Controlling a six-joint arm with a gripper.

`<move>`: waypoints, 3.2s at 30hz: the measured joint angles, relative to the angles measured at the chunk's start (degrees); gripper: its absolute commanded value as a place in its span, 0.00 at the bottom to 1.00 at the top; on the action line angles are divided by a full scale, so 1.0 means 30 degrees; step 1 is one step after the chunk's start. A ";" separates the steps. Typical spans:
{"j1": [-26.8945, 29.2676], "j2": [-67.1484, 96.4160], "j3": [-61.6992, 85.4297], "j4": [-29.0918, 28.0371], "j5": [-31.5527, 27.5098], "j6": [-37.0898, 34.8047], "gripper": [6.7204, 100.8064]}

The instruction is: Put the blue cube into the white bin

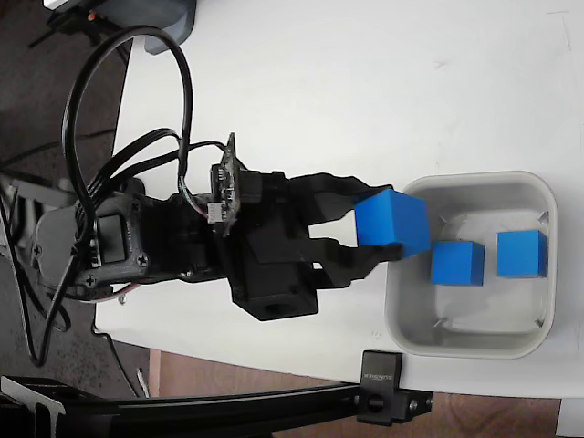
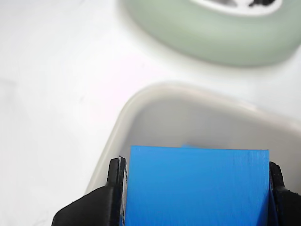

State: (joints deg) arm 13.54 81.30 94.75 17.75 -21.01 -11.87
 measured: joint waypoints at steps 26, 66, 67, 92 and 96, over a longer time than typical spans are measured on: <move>-0.0059 0.7588 0.6182 0.5391 -0.0029 -0.0410 0.99; -0.5625 3.0762 2.6104 0.9287 0.8203 0.4922 0.99; -0.5625 3.0762 2.6104 0.9287 0.8203 0.4922 0.99; -0.5625 3.0762 2.6104 0.9287 0.8203 0.4922 0.99; -0.5625 3.0762 2.6104 0.9287 0.8203 0.4922 0.99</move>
State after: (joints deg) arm -3.34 173.58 173.06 45.62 3.60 2.90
